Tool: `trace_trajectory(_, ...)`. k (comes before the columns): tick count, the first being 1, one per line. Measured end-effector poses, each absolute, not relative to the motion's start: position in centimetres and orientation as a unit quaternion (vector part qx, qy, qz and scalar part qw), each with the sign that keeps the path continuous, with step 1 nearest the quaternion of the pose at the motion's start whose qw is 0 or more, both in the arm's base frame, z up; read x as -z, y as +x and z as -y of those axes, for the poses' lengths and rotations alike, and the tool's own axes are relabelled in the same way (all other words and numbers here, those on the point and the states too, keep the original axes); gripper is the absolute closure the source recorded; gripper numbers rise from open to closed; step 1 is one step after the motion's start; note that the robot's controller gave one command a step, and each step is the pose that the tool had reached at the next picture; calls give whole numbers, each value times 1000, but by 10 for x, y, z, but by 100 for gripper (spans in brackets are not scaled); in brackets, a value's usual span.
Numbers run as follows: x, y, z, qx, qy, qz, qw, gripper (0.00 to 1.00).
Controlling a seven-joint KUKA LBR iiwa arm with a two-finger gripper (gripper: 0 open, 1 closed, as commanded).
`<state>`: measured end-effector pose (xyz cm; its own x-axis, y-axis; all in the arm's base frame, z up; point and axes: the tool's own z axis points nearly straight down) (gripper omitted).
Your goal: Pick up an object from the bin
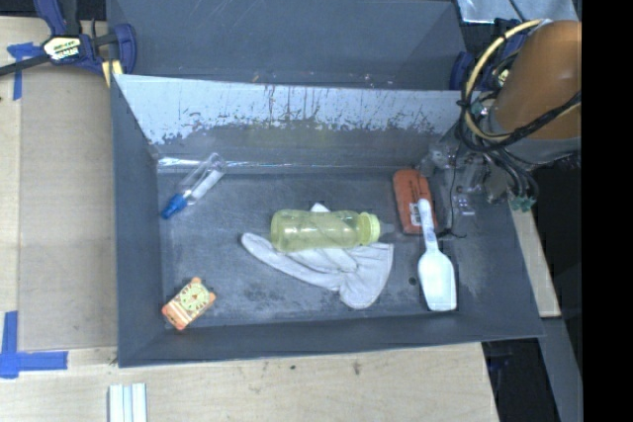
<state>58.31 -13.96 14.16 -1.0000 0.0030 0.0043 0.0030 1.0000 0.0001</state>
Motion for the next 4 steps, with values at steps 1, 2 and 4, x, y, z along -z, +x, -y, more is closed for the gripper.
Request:
trace_trajectory(1,-147,585,139,-1,0,1000,-2,0)
trace_trajectory(2,-116,572,89,-1,10,1000,-3,0)
trace_trajectory(4,-127,583,35,-1,-28,1000,-1,0)
